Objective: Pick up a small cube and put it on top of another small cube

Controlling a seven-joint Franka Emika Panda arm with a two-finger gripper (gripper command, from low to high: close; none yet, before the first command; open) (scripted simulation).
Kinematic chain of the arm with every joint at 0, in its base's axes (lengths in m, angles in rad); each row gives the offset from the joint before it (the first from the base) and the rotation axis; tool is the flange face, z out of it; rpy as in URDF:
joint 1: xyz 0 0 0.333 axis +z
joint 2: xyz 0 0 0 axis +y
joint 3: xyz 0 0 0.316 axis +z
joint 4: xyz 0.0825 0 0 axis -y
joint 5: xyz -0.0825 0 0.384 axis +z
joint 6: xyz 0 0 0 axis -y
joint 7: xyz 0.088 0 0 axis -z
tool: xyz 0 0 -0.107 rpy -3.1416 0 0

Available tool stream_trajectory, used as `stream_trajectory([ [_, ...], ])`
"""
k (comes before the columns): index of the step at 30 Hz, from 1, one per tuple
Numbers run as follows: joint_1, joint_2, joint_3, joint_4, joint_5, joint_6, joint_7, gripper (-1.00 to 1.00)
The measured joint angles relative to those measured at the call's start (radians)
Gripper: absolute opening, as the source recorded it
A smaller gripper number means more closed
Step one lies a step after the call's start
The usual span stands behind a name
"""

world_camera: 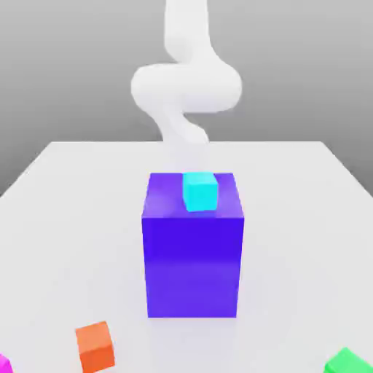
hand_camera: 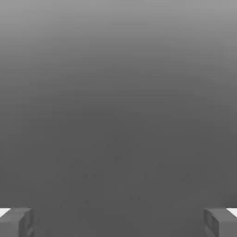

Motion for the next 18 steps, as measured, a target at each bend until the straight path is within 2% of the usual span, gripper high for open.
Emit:
stream_trajectory([
  [18,-0.088,0.658,-0.184,0.125,0.112,0.120,-0.069,0.00],
])
